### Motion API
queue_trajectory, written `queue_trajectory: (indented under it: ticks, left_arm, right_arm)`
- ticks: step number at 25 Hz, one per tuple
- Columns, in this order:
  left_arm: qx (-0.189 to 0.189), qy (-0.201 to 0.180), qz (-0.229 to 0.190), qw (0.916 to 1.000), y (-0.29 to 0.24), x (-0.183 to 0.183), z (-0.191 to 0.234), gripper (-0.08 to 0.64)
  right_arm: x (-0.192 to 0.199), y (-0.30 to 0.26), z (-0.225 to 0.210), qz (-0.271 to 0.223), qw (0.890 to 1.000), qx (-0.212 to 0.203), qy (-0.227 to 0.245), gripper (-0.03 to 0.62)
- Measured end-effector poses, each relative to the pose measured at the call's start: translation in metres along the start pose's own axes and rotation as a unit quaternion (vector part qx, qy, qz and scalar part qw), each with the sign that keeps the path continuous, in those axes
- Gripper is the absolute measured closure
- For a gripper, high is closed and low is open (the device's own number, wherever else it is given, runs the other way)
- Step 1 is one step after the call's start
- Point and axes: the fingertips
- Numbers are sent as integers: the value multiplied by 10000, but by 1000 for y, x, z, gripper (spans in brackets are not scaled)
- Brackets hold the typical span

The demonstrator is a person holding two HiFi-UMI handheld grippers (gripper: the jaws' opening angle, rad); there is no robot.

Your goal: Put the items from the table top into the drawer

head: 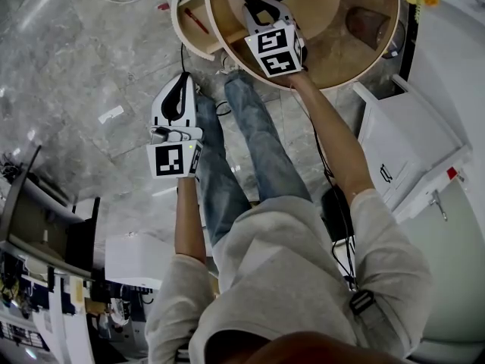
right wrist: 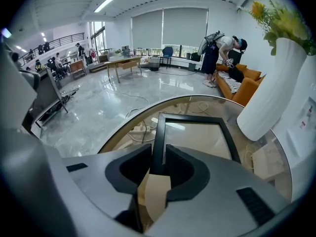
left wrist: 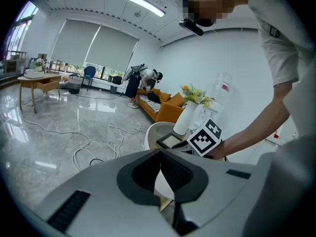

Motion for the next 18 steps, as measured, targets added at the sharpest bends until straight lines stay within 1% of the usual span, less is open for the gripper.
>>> queue_trajectory:
  ticks: [4, 10, 14, 18]
  left_arm:
    - [-19, 12, -2, 10000, 2, 1, 4, 545]
    - [-61, 36, 4, 10000, 9, 4, 12, 545]
    - [-122, 52, -47, 9999, 15, 5, 19, 545]
    - [-180, 75, -96, 9998, 26, 8, 26, 545]
  right_arm:
    - [0, -2, 1, 21, 10000, 85, 43, 502]
    - [2, -2, 3, 63, 9998, 143, -91, 509]
    - [1, -2, 5, 12, 9998, 201, -1, 511]
    - [-5, 4, 17, -91, 9996, 237, 81, 511]
Point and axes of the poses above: the fingertips, and each gripper's own axes: y backward along the fingers, z to its left, x out of its underside, and after that the axes turned 6 degrees about -x, right-handed
